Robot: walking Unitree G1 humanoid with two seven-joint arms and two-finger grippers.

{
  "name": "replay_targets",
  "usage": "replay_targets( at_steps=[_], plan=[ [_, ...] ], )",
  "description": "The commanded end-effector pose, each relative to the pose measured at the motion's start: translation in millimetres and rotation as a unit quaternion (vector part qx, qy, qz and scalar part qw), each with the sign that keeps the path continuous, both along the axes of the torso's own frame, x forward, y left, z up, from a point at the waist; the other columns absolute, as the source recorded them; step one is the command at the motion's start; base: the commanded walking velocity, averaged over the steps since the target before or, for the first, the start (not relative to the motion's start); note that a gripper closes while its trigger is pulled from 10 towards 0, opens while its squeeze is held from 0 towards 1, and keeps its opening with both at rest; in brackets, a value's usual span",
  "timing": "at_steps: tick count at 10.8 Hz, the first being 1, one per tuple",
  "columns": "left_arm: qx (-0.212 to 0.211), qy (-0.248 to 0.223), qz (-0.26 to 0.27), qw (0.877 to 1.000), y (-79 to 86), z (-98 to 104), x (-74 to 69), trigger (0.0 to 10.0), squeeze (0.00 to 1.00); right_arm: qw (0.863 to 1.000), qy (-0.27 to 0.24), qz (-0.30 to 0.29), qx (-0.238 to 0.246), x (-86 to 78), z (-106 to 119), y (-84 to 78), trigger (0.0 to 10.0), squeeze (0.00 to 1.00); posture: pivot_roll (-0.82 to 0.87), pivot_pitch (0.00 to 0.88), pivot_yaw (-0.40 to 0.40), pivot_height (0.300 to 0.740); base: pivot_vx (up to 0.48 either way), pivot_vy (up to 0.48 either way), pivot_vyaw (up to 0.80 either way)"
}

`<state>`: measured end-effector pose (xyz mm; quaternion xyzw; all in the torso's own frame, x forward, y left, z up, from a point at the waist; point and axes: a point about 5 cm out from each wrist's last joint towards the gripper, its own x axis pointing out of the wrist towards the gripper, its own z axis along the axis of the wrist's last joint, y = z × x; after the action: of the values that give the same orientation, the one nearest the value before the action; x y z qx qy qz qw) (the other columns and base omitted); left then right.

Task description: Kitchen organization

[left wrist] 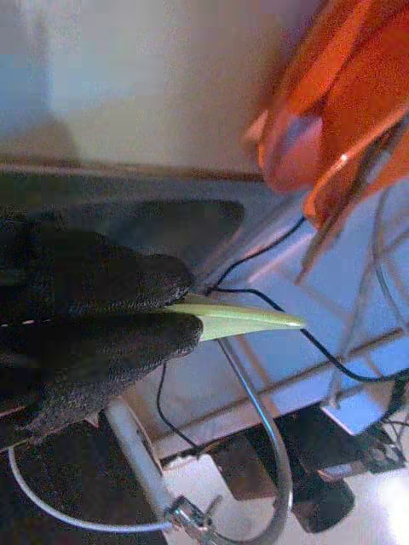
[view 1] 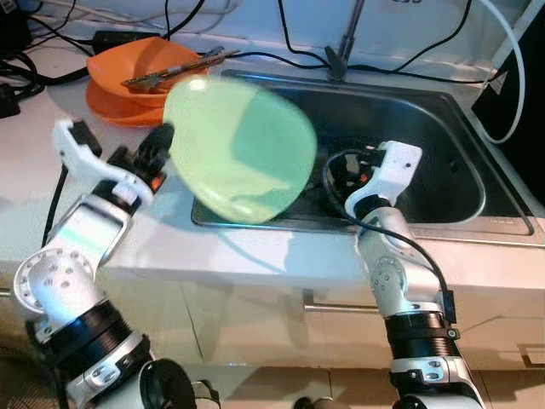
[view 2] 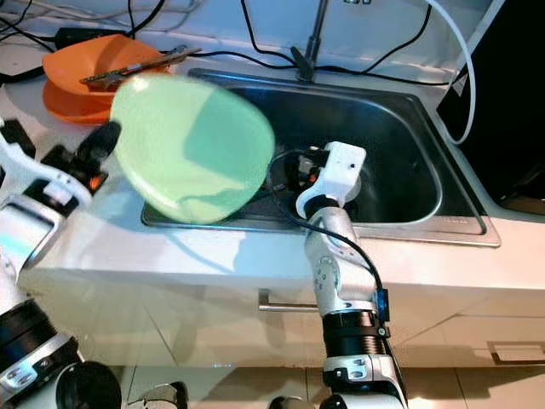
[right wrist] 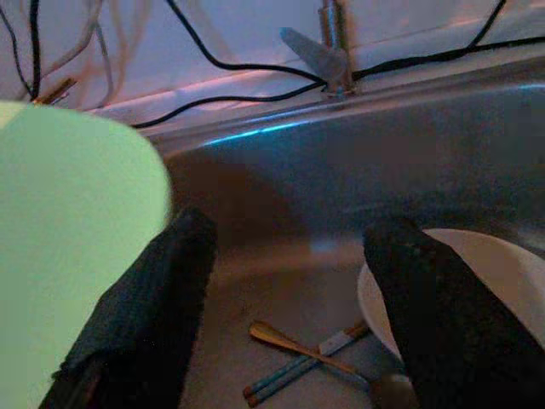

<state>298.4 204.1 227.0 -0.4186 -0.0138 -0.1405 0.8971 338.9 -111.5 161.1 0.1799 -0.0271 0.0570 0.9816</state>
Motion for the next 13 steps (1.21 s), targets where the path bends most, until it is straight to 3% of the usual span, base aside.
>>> replay_targets(
  at_steps=[1,3,4,5,6,7,8,9,13],
  plan=[
    [-0.015,-0.037,-0.010,0.999,-7.0,15,3.6,10.0,0.00,1.000,-0.001,-0.004,0.011,2.1,4,-3.9,10.0,0.00,0.03,0.086,-0.097,0.740,0.000,0.000,0.00],
    [-0.023,-0.041,-0.008,0.999,-10.1,17,6.3,10.0,0.00,0.999,0.002,-0.007,0.039,2.7,5,-5.8,10.0,0.00,0.03,0.083,-0.095,0.740,0.000,0.000,0.00],
    [-0.025,-0.041,-0.007,0.999,-10.4,17,6.7,10.0,0.00,0.998,0.002,-0.008,0.056,3.1,6,-7.3,10.0,0.46,0.03,0.083,-0.095,0.740,0.000,0.000,0.00],
    [-0.026,-0.042,-0.006,0.999,-10.4,17,7.3,10.0,0.00,0.997,0.002,-0.007,0.079,3.5,7,-8.7,10.0,1.00,0.02,0.084,-0.097,0.740,0.000,0.000,0.00],
    [-0.027,-0.042,-0.006,0.999,-11.5,18,8.9,10.0,0.00,0.988,0.006,0.000,0.155,5.0,11,-9.9,10.0,1.00,0.02,0.084,-0.097,0.740,0.000,0.000,0.00],
    [-0.027,-0.042,-0.007,0.999,-12.1,18,9.2,10.0,0.00,0.981,0.004,0.009,0.196,4.9,15,-9.1,10.0,0.63,0.02,0.084,-0.097,0.740,0.000,0.000,0.00],
    [-0.027,-0.042,-0.008,0.999,-13.0,18,9.7,10.0,0.00,0.966,0.003,0.025,0.257,4.5,19,-8.1,10.0,0.00,0.02,0.085,-0.098,0.740,0.000,0.000,0.00],
    [-0.027,-0.042,-0.010,0.999,-14.4,18,10.6,10.0,0.00,0.951,0.003,0.043,0.305,4.0,21,-7.1,10.0,0.00,0.02,0.085,-0.098,0.740,0.000,0.000,0.00],
    [-0.031,-0.042,-0.039,0.998,-26.2,19,15.7,10.0,0.00,0.930,0.000,0.096,0.355,-0.6,26,1.2,10.0,0.00,0.02,0.081,-0.091,0.740,0.000,0.000,0.00]
  ],
)
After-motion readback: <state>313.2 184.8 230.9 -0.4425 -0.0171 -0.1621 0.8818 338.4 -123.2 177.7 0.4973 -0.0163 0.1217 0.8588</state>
